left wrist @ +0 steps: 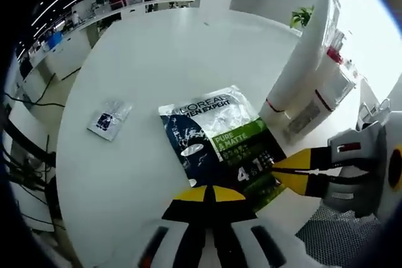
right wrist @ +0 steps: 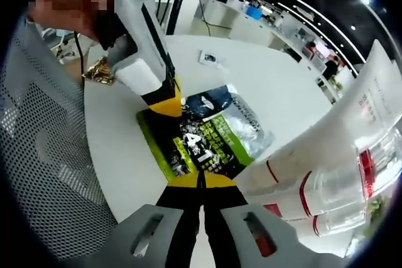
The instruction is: Arrange the skincare products in the storage area until every visible bottle or jar stands upright without overlapping.
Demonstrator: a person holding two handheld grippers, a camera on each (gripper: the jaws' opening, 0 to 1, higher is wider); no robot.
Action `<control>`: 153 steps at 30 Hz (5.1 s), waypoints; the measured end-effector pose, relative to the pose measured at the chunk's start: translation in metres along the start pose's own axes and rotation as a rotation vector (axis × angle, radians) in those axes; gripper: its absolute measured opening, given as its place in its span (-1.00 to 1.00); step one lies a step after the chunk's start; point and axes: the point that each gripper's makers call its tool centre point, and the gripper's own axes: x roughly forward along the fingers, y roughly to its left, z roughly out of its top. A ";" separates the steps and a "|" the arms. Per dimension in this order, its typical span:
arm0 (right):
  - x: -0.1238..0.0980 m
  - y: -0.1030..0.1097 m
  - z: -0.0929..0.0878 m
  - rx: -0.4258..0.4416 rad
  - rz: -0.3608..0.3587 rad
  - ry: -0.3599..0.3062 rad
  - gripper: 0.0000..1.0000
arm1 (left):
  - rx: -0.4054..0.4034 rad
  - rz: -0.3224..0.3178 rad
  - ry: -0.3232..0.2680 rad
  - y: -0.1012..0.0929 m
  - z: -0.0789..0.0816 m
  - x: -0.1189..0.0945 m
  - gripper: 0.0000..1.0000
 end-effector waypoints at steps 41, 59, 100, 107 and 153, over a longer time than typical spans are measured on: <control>-0.028 0.007 0.046 0.057 0.090 -0.164 -0.99 | -0.677 0.287 -0.190 0.127 0.090 0.017 0.18; -0.024 0.009 0.037 0.057 0.101 -0.117 -0.99 | -0.579 0.474 -0.015 0.130 0.087 0.028 0.16; -0.020 0.016 0.032 0.016 0.113 -0.089 -0.99 | -0.359 0.197 0.024 0.126 0.085 -0.001 -0.38; -0.020 0.016 0.030 0.010 0.110 -0.080 -0.99 | -0.392 0.185 0.120 0.111 0.076 0.010 -0.12; -0.018 0.017 0.026 0.015 0.125 -0.062 -0.99 | -0.278 0.253 0.415 0.111 0.073 0.020 -0.18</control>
